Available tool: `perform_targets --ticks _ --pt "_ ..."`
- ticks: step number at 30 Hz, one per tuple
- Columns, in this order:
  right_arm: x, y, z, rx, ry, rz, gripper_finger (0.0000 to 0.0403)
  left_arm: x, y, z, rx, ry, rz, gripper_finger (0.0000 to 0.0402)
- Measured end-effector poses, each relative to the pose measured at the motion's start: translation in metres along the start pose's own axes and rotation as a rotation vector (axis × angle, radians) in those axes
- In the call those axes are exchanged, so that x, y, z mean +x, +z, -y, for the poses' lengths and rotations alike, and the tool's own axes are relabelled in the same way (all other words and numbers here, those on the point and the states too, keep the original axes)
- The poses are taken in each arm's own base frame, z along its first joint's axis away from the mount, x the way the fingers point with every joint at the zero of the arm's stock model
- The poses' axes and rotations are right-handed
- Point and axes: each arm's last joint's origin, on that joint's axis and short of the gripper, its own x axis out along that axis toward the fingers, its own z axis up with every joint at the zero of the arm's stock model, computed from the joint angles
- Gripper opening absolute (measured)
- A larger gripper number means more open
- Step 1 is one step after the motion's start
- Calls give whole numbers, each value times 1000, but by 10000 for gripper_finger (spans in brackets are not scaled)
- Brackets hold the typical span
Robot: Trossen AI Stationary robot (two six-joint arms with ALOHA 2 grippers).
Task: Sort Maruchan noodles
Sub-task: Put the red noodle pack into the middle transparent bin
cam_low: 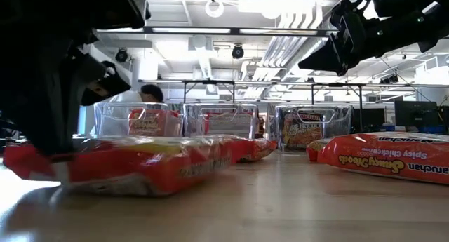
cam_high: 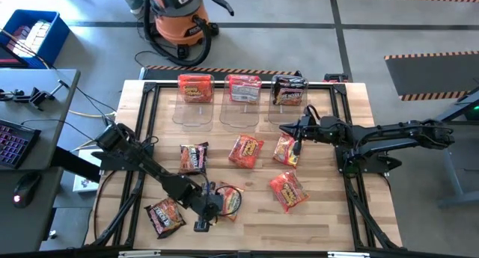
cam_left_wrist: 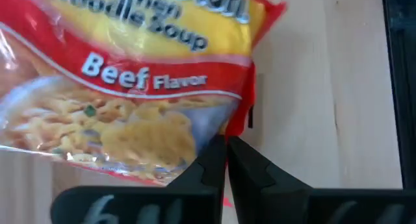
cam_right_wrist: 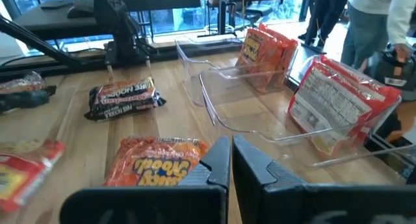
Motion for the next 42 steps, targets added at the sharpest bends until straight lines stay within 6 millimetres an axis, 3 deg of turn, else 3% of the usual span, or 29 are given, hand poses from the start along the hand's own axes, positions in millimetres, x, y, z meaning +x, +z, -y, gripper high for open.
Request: perform_targets --ticks 6,11,16,23,27,33,42 --pt "0 0 0 1 0 3 0 -23 6 -2 -15 49 72 10" --pt "0 0 0 1 0 3 0 -26 14 3 -25 6 163 20" --pt "0 0 0 1 0 1 0 -25 15 9 33 41 226 66" --pt "0 0 0 16 -1 -4 0 -30 11 34 199 92 370 144" --pt "0 0 0 25 0 -4 0 -23 5 44 262 121 402 168" --pt "0 -2 0 36 4 -18 0 -6 -2 49 370 251 391 175" --pt "0 -3 0 37 7 -28 0 20 6 61 545 353 250 175"
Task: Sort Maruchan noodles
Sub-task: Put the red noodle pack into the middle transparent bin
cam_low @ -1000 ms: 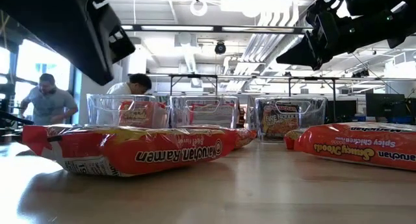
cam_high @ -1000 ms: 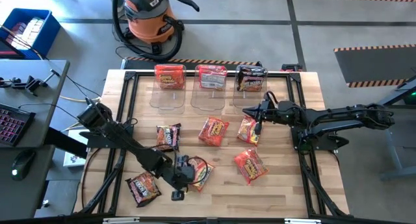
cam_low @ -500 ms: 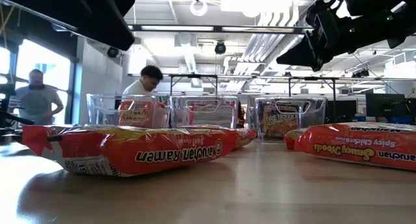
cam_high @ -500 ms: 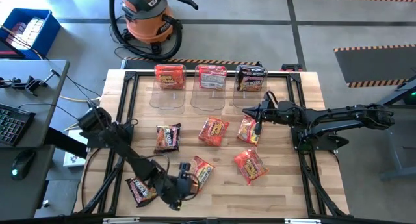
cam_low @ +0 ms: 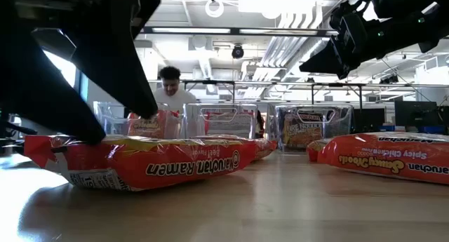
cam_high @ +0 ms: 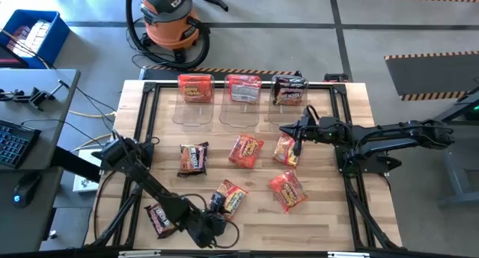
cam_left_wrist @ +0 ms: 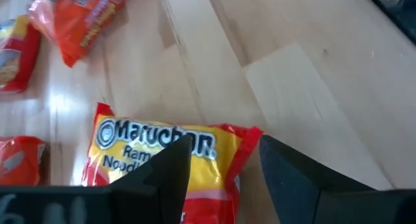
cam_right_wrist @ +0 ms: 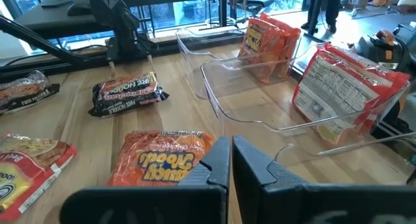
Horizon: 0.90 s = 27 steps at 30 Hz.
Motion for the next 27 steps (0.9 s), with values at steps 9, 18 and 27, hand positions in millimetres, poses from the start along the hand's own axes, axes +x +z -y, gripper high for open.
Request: perform_targets --ticks 9,18,27 --pt "0 -1 0 -1 -1 -7 0 19 0 11 80 29 -136 175" --pt "0 -1 0 6 3 -9 0 23 -1 5 2 80 -144 105" --pt "-1 -2 -10 -43 258 -32 12 14 2 -8 -14 75 -161 10"
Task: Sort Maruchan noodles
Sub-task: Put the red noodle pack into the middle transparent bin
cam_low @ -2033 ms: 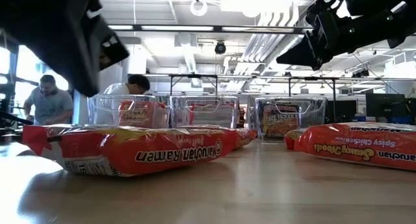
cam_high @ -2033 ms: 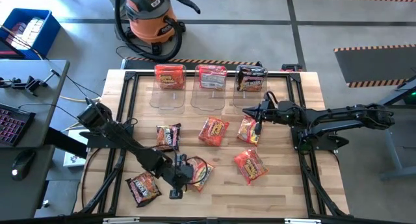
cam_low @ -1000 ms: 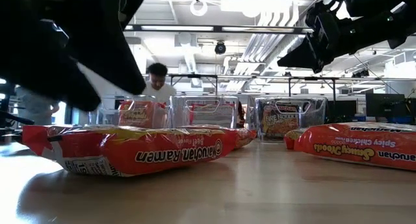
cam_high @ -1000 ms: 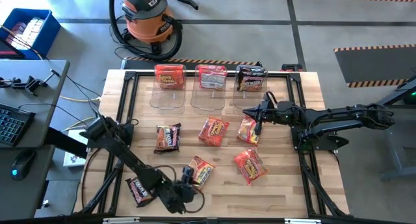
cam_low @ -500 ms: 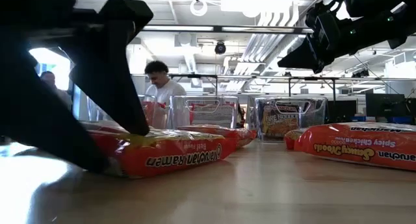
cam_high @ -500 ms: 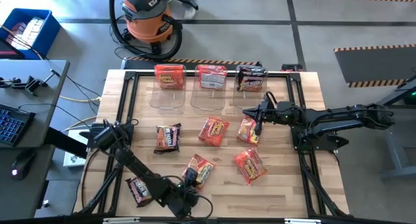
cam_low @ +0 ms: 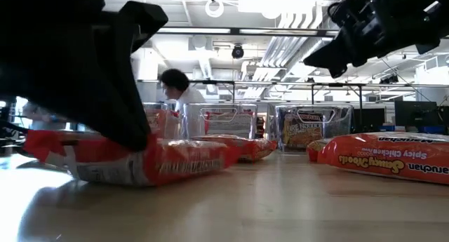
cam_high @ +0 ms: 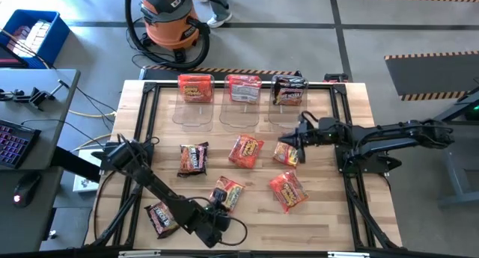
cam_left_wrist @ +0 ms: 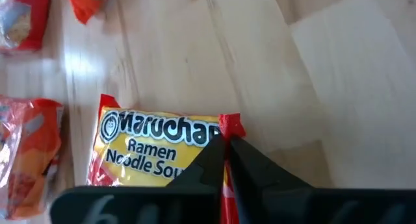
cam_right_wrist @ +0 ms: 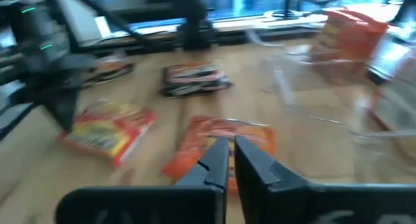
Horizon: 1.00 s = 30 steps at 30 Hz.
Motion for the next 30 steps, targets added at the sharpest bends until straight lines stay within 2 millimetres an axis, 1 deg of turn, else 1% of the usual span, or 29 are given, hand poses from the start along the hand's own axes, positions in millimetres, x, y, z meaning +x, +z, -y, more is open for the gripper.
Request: perform_targets --ticks 2,4,7,13,16,19,24,27,30 --pt "0 -1 -7 -28 47 -4 30 -7 3 -5 -39 -2 16 4" --pt "1 -2 -18 -60 102 -10 57 -17 7 -11 -96 11 44 1" --pt "4 -7 -35 -108 171 -32 111 -26 10 -17 -158 40 74 1" --pt "21 -19 -67 -162 205 -23 233 -39 12 -27 -256 115 114 0" --pt "32 -23 -79 -205 203 -17 276 -43 13 -31 -290 153 125 0" --pt "48 -14 -93 -254 207 -11 293 -47 13 -35 -306 190 140 0" --pt "83 4 -112 -354 234 -66 296 -50 14 -38 -350 214 158 0" --pt "105 8 -118 -383 269 -122 296 -50 14 -39 -370 242 166 0" --pt "126 7 -122 -369 326 -162 296 -50 14 -40 -397 261 171 0"
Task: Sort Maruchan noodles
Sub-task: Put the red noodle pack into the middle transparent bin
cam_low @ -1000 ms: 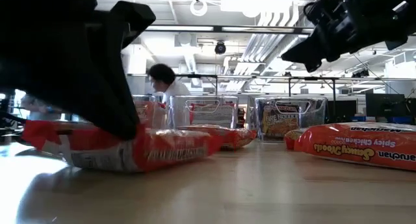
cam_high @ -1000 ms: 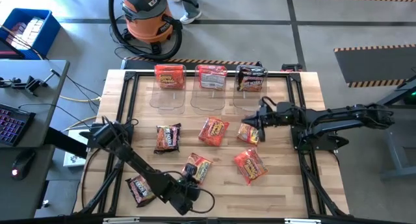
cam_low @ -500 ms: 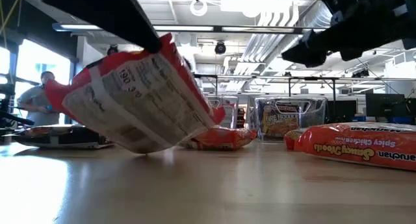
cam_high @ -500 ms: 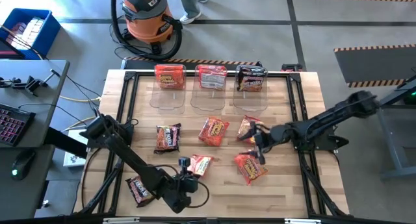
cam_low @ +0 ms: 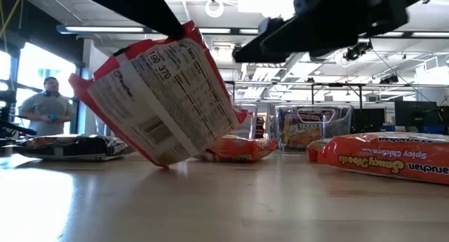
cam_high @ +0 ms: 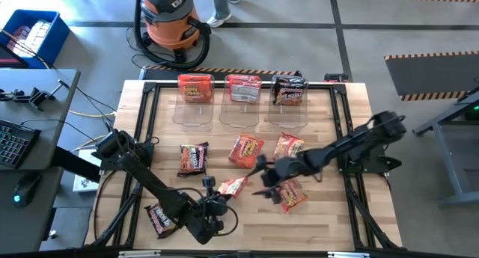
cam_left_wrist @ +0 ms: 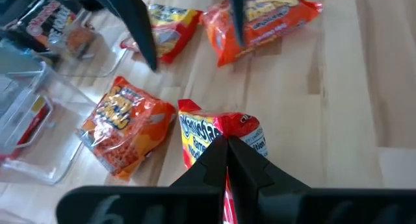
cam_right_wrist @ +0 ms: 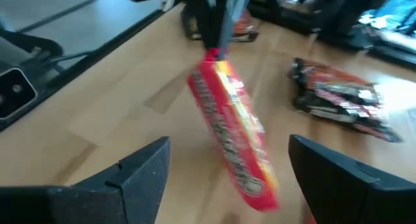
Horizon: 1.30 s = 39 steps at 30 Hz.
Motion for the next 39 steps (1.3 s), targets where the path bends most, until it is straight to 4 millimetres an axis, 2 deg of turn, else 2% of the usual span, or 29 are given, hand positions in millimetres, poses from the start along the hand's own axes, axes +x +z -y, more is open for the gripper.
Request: perform_targets --ticks 7,10,14,19,23,31,39 --pt "40 -3 2 -17 8 -43 296 0 0 -1 -6 22 13 0" --pt "52 -3 9 -21 -7 -30 296 0 1 -1 -6 24 16 0" --pt "64 -3 20 -24 61 -10 296 3 2 -4 -10 34 8 0" --pt "72 -7 31 9 127 -3 285 8 4 -10 -23 68 6 0" --pt "76 -12 33 7 126 -12 254 10 7 -18 -34 65 -16 0" --pt "77 -12 34 4 129 1 190 1 6 -11 -38 93 43 0" --pt "76 -11 45 80 92 31 185 0 6 -12 -76 144 73 0"
